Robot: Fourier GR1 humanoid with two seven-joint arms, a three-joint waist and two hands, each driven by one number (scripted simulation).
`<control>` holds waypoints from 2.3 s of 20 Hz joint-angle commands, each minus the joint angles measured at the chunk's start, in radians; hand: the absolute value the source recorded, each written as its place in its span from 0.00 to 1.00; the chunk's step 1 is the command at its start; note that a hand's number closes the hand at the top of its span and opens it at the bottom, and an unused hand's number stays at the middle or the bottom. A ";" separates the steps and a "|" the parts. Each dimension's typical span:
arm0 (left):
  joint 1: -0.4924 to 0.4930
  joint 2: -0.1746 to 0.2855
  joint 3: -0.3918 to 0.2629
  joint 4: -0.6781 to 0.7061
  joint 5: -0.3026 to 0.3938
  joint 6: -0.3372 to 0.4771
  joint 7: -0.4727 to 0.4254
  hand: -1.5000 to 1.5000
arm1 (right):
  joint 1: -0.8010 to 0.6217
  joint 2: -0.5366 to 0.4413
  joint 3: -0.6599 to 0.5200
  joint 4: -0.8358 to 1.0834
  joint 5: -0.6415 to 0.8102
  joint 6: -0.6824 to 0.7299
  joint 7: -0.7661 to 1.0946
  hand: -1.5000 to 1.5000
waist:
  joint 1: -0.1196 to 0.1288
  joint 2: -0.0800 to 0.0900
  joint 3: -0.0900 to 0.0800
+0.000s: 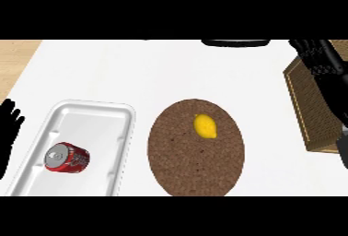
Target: Pick the lemon from the placemat and place it in the basket
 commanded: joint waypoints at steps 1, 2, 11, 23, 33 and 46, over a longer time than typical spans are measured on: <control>-0.047 -0.032 -0.034 0.064 -0.039 -0.029 -0.052 0.50 | -0.096 0.086 0.072 0.135 -0.037 0.087 -0.063 1.00 | 0.001 0.007 -0.017; -0.065 -0.001 -0.044 -0.010 -0.011 -0.053 0.004 0.50 | -0.138 0.115 0.093 0.133 -0.114 0.141 -0.043 1.00 | 0.029 0.012 -0.015; -0.194 -0.071 -0.157 0.040 -0.020 -0.128 -0.012 0.50 | -0.287 0.213 0.455 0.053 0.059 0.530 -0.366 0.00 | 0.037 0.032 -0.014; -0.254 -0.120 -0.107 0.205 -0.043 -0.154 -0.033 0.50 | -0.451 0.284 0.484 0.061 0.237 0.503 -0.031 0.00 | -0.028 -0.010 -0.019; -0.265 -0.131 -0.095 0.270 -0.061 -0.190 -0.081 0.50 | -0.831 0.175 0.342 0.218 0.390 0.626 0.228 0.00 | -0.017 -0.004 -0.019; -0.261 -0.146 -0.077 0.253 -0.080 -0.224 -0.073 0.50 | -0.809 -0.022 0.283 0.413 0.322 1.005 -0.072 0.00 | -0.010 0.000 -0.016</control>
